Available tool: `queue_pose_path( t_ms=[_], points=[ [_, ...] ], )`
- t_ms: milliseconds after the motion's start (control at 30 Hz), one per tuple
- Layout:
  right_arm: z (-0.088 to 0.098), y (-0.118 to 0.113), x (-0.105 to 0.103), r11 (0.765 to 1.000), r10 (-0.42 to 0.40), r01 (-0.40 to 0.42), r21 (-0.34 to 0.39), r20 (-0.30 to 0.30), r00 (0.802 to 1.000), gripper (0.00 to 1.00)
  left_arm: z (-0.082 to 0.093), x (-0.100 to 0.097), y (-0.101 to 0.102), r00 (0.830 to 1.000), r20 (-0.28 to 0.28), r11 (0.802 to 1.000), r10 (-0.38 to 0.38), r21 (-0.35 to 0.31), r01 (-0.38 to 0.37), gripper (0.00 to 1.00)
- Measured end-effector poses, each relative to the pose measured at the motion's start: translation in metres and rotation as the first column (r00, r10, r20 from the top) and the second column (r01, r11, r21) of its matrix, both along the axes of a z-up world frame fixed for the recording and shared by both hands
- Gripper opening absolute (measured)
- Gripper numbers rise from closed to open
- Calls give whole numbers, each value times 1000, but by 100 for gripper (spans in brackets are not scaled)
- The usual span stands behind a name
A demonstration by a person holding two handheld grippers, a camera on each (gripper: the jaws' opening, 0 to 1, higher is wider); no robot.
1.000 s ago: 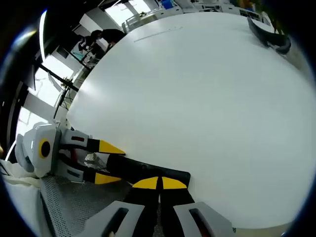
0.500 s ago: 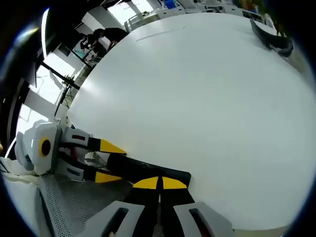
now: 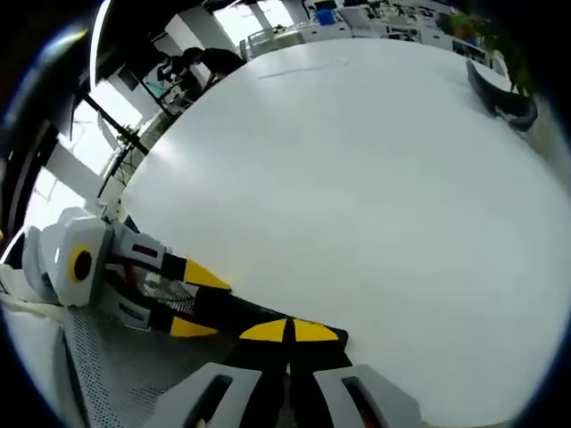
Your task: Press the specified remote control buttons in sequence, fully releasing each button before pressing the next.
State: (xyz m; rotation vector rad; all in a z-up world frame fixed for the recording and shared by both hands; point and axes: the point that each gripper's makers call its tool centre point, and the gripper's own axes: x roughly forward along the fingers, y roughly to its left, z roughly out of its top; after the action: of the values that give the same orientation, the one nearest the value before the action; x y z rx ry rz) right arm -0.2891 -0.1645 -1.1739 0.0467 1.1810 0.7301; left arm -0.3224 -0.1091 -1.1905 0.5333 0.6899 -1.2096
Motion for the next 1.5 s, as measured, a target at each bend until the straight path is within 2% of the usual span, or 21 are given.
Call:
queue_pose_path(
  t_ms=[133,367,667,1500],
  points=[
    [-1,3,-1,1000,16,-16,-4,3,1000,0,0,0,0,1000,0,1000,-2,-2,2,24],
    [-9,4,-5,996,70,-70,-57,6,998,0,0,1,0,1000,1,1000,-1,-6,1,24],
    [-8,1,-3,1000,8,-8,-20,-23,1000,0,0,1,-1,1000,13,1000,-11,-6,11,24],
    [-9,3,-3,998,53,-52,-46,17,998,0,0,2,-1,1000,7,1000,0,-13,0,24]
  ],
)
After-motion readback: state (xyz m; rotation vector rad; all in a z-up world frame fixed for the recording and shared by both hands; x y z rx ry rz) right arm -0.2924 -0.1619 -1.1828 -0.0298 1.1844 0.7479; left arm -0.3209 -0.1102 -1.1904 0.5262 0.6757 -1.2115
